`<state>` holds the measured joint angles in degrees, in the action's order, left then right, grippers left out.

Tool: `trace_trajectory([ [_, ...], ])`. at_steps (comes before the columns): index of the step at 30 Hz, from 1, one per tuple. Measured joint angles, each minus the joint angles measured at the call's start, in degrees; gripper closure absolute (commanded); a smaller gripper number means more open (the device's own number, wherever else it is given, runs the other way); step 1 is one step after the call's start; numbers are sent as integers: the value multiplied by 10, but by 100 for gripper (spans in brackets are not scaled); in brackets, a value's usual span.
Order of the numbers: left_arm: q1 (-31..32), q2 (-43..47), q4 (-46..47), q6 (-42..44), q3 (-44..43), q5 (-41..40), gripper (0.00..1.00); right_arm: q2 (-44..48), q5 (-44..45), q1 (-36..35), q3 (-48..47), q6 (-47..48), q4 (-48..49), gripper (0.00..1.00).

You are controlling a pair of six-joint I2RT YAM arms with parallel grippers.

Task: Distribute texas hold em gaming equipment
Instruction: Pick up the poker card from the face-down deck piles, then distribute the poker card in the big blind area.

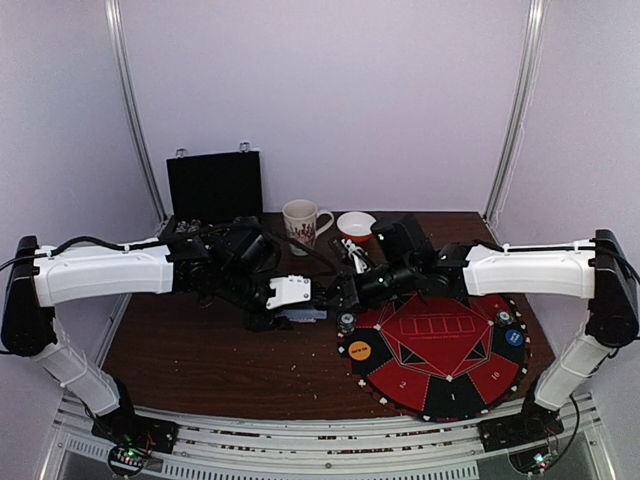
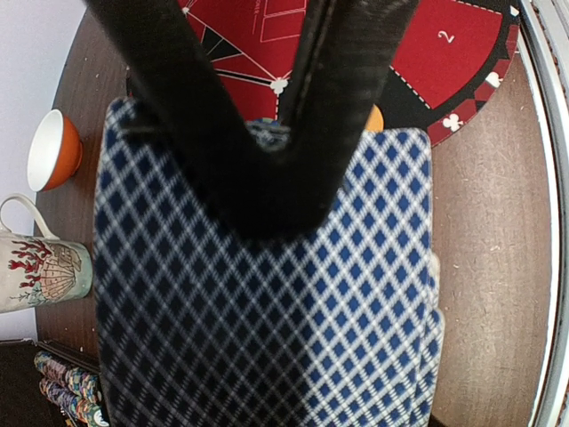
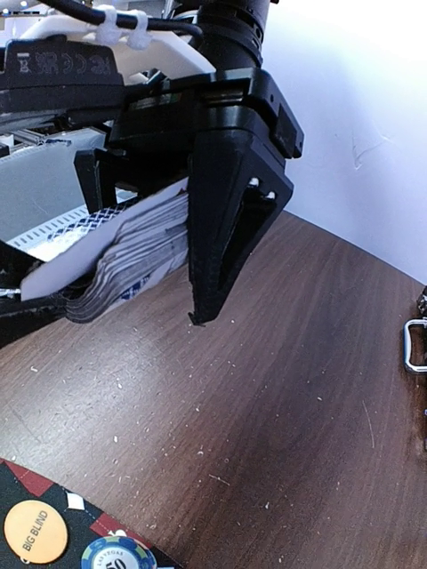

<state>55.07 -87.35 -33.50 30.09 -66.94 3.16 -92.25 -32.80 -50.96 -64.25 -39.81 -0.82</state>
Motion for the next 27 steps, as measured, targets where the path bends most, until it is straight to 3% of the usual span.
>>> trace_trajectory([
  [5,0,0,0,0,1,0,46,9,8,0,-3,10,-23,100],
  [16,-2,0,3,-2,1,0,46,39,15,7,-13,25,-70,100],
  [27,-9,0,4,-7,1,0,46,108,25,57,-15,50,-137,100],
])
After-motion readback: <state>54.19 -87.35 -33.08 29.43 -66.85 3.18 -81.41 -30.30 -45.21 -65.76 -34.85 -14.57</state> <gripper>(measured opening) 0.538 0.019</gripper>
